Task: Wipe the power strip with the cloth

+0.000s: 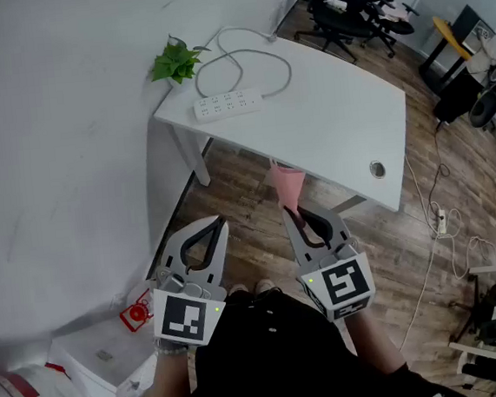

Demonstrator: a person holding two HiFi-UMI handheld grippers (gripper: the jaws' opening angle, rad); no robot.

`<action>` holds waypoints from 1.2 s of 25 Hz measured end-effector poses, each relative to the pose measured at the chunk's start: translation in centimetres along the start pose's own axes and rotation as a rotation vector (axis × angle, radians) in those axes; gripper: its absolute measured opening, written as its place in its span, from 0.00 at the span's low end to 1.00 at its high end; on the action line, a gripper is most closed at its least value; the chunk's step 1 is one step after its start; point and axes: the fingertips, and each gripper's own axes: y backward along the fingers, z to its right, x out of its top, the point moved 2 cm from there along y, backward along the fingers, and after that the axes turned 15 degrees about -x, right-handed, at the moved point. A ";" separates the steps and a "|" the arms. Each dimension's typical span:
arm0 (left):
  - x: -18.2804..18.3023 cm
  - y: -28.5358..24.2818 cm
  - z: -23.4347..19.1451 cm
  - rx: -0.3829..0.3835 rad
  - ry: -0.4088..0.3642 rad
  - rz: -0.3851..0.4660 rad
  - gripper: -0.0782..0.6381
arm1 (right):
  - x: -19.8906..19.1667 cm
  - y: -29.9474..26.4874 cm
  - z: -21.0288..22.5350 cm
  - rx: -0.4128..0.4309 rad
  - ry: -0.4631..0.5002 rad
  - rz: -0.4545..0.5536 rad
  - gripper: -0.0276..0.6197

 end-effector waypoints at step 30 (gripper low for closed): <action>-0.3 0.4 -1.4 -0.012 -0.012 0.018 0.13 | 0.0 -0.9 -0.9 -0.021 -0.008 -0.022 0.12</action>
